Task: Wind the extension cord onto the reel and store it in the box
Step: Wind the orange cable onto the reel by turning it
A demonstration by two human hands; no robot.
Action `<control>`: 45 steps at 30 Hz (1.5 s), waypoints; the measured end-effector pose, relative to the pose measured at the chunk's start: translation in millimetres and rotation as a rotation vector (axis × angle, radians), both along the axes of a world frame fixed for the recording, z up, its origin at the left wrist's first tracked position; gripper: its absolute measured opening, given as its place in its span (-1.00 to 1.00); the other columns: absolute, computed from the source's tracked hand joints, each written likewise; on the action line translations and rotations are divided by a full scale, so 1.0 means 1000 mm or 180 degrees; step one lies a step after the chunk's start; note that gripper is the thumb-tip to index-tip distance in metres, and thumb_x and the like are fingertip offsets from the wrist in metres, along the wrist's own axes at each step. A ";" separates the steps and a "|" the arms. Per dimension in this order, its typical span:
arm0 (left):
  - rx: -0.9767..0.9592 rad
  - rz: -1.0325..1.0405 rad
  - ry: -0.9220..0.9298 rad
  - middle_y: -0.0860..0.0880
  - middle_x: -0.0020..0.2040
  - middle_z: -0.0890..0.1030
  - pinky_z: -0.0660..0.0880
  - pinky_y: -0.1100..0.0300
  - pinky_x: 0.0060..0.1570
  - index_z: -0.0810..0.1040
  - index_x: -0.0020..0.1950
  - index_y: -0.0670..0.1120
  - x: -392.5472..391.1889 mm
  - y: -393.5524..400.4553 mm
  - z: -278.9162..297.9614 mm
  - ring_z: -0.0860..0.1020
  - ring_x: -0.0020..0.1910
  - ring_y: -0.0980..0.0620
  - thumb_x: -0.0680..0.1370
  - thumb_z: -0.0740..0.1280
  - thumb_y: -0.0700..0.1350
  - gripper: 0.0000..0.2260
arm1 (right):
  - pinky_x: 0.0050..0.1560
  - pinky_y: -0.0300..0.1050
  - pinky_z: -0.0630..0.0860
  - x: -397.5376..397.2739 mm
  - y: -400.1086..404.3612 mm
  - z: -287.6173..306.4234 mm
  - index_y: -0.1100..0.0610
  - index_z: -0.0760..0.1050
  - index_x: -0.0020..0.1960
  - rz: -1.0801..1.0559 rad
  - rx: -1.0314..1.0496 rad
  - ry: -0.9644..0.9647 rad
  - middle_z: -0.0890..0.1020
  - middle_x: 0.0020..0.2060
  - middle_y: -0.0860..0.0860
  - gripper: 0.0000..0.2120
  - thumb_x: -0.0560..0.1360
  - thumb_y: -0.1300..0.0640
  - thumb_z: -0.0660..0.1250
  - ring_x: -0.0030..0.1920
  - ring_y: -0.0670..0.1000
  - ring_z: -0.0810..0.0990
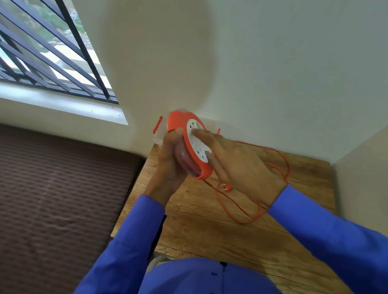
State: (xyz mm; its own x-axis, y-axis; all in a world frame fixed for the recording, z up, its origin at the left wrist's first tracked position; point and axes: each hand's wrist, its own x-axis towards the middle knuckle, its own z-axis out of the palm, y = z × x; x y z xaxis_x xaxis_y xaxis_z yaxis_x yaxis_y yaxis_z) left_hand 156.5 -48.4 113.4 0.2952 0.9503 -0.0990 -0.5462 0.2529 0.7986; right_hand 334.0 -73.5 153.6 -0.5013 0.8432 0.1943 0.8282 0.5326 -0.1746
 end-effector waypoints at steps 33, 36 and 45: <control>0.0410 -0.0269 0.0284 -0.24 0.29 0.63 0.65 -0.15 0.20 0.41 0.62 -0.22 0.003 -0.005 -0.005 0.64 0.24 -0.26 0.44 0.60 0.33 -0.05 | -0.34 0.02 0.60 0.006 0.002 0.017 0.04 0.40 0.39 -0.0051 -0.0095 0.0671 0.62 0.03 0.02 -0.71 0.72 -0.04 0.21 -0.32 0.07 0.60; 0.0463 -0.0369 0.0165 -0.23 0.27 0.64 0.66 -0.10 0.17 0.40 0.57 -0.25 -0.002 -0.004 -0.008 0.66 0.24 -0.23 0.49 0.56 0.31 -0.12 | -0.44 -0.06 0.59 0.018 0.003 0.010 -0.09 0.22 0.62 0.0431 -0.0048 0.0121 0.43 0.30 0.08 -0.53 0.73 -0.04 0.20 -0.38 0.04 0.55; 0.0627 -0.0400 0.0478 -0.07 0.22 0.74 0.66 -0.08 0.25 0.53 0.45 -0.08 0.013 -0.015 0.006 0.71 0.21 -0.10 0.37 0.60 0.40 -0.17 | -0.22 -0.11 0.62 0.020 0.021 0.016 -0.13 0.74 0.14 -0.0677 -0.0751 0.1780 0.70 -0.42 -0.16 -0.48 0.33 -0.41 0.46 -0.42 -0.15 0.65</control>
State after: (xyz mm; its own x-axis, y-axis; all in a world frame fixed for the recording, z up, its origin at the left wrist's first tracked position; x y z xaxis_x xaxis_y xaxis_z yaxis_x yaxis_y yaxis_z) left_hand 169.0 -63.5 119.6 0.4079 0.9124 0.0326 -0.3921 0.1428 0.9088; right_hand 353.7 -52.9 169.3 -0.1949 0.9651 0.1750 0.6615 0.2611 -0.7031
